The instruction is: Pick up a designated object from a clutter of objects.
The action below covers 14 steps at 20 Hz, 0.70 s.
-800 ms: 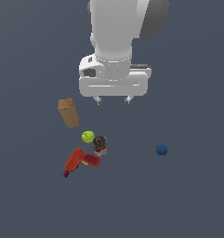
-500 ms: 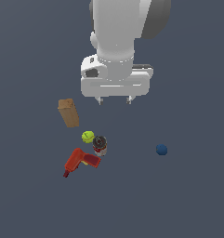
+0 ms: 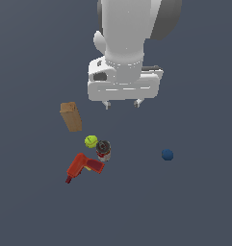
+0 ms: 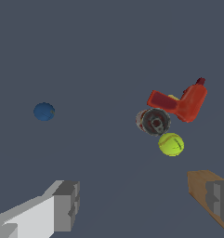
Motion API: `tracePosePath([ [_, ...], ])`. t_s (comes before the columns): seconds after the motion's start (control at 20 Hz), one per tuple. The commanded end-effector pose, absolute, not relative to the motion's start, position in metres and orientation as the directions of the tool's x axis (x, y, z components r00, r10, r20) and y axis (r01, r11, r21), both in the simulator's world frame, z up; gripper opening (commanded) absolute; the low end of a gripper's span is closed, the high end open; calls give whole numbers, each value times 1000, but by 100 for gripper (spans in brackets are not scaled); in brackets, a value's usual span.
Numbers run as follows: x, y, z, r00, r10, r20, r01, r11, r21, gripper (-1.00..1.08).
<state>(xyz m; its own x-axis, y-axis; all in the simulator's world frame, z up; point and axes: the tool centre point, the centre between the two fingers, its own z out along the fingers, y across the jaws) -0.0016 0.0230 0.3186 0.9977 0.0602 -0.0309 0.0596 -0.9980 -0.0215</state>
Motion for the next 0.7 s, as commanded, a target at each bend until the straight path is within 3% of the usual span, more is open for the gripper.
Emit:
tracePosePath([
  [0.0,-2,21,318,998,61,-31,60,-998,-22,100],
  [0.65,-17,-49,288,996,85,-22,85,-996,-15,100],
])
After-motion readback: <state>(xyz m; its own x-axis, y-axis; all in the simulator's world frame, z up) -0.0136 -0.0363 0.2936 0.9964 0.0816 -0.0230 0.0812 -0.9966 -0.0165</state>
